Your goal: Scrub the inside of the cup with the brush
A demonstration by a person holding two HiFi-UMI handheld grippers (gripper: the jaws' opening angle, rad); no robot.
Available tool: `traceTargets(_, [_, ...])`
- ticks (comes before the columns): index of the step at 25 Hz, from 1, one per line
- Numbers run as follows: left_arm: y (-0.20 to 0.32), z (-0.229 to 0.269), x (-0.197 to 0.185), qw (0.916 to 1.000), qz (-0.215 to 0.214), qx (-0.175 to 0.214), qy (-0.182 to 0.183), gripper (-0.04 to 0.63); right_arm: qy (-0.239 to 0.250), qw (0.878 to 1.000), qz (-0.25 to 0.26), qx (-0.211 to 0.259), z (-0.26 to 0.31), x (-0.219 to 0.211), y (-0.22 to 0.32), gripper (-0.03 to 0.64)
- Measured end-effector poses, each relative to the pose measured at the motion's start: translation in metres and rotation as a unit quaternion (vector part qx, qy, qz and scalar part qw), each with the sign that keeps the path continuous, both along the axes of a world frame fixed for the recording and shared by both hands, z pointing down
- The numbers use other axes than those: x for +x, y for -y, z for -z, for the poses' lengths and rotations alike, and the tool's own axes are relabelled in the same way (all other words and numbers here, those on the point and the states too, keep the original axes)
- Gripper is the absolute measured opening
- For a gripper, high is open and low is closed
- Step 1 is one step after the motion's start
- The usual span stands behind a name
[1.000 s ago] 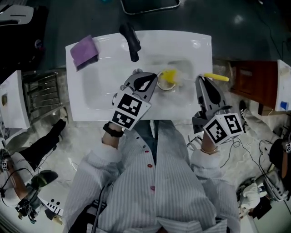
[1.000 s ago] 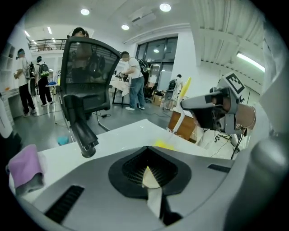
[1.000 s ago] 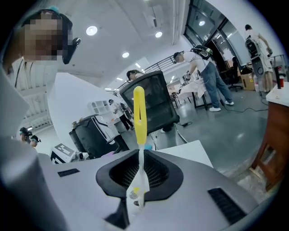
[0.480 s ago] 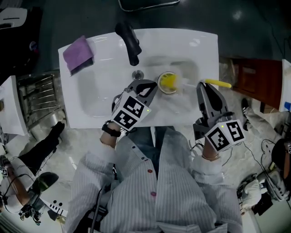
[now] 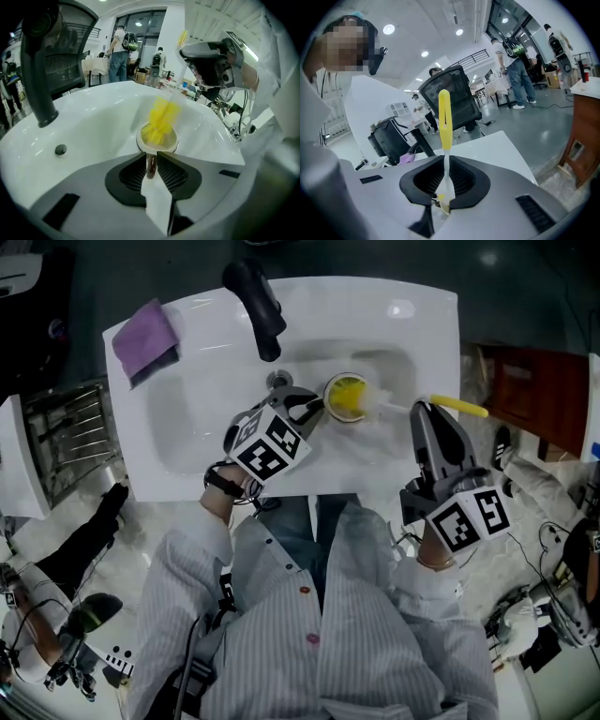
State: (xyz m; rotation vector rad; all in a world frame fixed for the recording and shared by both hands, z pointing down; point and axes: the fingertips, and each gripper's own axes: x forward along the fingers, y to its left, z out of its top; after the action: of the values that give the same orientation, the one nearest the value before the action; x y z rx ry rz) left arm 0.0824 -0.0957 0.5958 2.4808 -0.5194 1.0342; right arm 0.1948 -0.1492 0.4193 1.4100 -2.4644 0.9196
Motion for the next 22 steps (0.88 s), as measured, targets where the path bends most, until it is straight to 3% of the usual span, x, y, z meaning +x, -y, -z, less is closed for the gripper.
traceTargets(6, [-0.005,-0.026,0.000,0.9976,-0.054,0.004,0.043,0.110,-0.001,1.000,-0.005,0.001,-0.002,0.002,0.000,0.057])
traceTargets(22, [-0.007,-0.036,0.010,0.9926,-0.104,0.019,0.059,0.071,-0.023,1.000,-0.002,0.016,0.002,-0.006,-0.007,0.057])
